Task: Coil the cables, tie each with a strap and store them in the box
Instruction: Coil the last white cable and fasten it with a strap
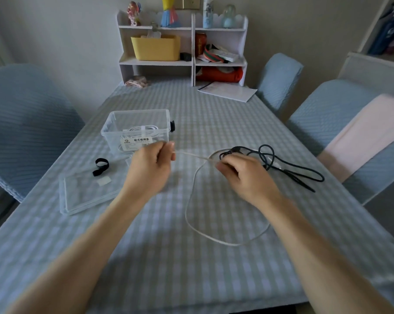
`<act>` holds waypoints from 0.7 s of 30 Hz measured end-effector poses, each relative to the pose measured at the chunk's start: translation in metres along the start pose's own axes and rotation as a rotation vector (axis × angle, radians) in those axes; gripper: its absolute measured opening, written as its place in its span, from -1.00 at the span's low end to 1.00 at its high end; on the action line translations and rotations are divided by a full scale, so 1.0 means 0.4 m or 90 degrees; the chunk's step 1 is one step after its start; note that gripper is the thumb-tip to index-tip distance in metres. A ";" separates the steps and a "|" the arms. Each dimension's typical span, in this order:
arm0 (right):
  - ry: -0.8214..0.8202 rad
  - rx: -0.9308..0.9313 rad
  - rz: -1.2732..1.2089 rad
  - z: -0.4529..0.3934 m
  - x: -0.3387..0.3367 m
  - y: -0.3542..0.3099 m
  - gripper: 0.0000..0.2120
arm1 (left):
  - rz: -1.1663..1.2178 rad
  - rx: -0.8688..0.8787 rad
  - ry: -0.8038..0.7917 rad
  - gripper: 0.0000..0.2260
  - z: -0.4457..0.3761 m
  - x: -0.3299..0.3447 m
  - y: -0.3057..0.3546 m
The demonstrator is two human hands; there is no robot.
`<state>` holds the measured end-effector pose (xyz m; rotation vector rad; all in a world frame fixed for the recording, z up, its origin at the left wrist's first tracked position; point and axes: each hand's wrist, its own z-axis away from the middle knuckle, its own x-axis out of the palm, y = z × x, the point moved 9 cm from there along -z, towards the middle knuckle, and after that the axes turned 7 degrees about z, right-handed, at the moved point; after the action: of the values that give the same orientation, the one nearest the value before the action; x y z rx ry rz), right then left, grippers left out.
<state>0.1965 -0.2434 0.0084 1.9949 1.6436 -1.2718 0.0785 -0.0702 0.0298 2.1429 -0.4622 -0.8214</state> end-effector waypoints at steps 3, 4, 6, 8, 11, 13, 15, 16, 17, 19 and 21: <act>0.024 0.000 0.030 0.003 -0.018 0.001 -0.75 | -0.088 0.022 -0.151 -0.74 0.019 0.046 0.002; 0.031 -0.014 0.034 0.002 -0.020 -0.012 -0.74 | -0.130 0.044 -0.201 -0.78 0.029 0.076 0.013; 0.030 -0.038 0.043 0.003 -0.019 -0.040 -0.72 | -0.156 0.094 -0.245 -0.78 0.039 0.132 0.057; 0.017 -0.048 0.051 0.018 -0.017 -0.048 -0.69 | -0.113 0.124 -0.207 -0.76 0.038 0.164 0.114; 0.008 0.001 0.058 0.048 -0.036 0.010 -0.66 | 0.101 -0.084 -0.124 -0.60 0.024 0.149 0.077; 0.008 0.054 0.062 0.064 -0.064 0.062 -0.69 | 0.329 -0.223 -0.036 -0.56 0.021 0.117 0.031; -0.020 0.093 0.063 0.071 -0.066 0.088 -0.71 | 0.462 -0.261 0.019 -0.63 0.027 0.100 0.019; -0.038 0.105 0.059 0.071 -0.059 0.086 -0.72 | 0.537 -0.272 0.001 -0.72 0.032 0.114 0.025; -0.056 0.113 0.059 0.068 -0.048 0.083 -0.71 | 0.636 -0.285 -0.053 -0.80 0.039 0.143 0.037; -0.084 0.118 0.059 0.063 -0.035 0.068 -0.71 | 0.797 -0.279 -0.159 -0.80 0.057 0.177 0.087; -0.106 0.109 0.062 0.062 -0.028 0.061 -0.73 | 0.887 -0.285 -0.169 -0.77 0.061 0.180 0.105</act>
<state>0.2074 -0.2756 -0.0056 1.9754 1.3852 -1.5423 0.1117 -0.1501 0.0215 0.8805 -1.4816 -0.2955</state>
